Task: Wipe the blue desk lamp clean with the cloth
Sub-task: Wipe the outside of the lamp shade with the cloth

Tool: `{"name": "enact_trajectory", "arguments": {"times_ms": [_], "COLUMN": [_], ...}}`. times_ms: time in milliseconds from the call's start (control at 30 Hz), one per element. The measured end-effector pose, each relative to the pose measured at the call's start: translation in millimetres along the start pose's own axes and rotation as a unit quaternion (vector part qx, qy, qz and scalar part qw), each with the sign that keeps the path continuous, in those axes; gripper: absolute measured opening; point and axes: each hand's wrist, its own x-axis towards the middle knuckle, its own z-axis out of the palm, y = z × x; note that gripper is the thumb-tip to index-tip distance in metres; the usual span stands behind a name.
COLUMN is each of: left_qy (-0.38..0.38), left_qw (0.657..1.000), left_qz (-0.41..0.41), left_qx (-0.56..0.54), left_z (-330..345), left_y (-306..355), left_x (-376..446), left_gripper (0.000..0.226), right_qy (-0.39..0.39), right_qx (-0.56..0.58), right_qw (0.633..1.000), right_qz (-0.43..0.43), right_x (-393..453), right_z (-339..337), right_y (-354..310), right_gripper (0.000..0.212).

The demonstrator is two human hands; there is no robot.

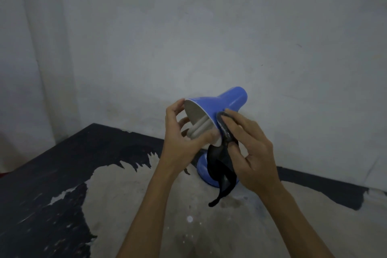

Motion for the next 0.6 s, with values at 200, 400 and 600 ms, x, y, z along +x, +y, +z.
{"name": "enact_trajectory", "arguments": {"times_ms": [200, 400, 600], "left_qy": [0.002, 0.003, 0.008], "left_qw": [0.999, 0.996, 0.995], "left_qz": [-0.031, -0.065, -0.079], "left_qx": [-0.044, -0.056, -0.060], "left_z": [3.3, 8.4, 9.7], "left_y": [5.8, 16.9, 18.0], "left_x": [1.2, 3.4, 4.4], "left_gripper": [0.071, 0.070, 0.057], "right_qy": [0.035, 0.048, 0.027], "right_qx": [0.021, 0.087, 0.002], "right_qw": [0.993, 0.978, 0.999], "right_qz": [0.108, 0.181, 0.018], "right_x": [0.1, 28.6, 7.5], "right_z": [3.6, 9.7, 16.4], "right_y": [1.9, 4.2, -10.8], "right_gripper": [0.052, 0.048, 0.043]}}
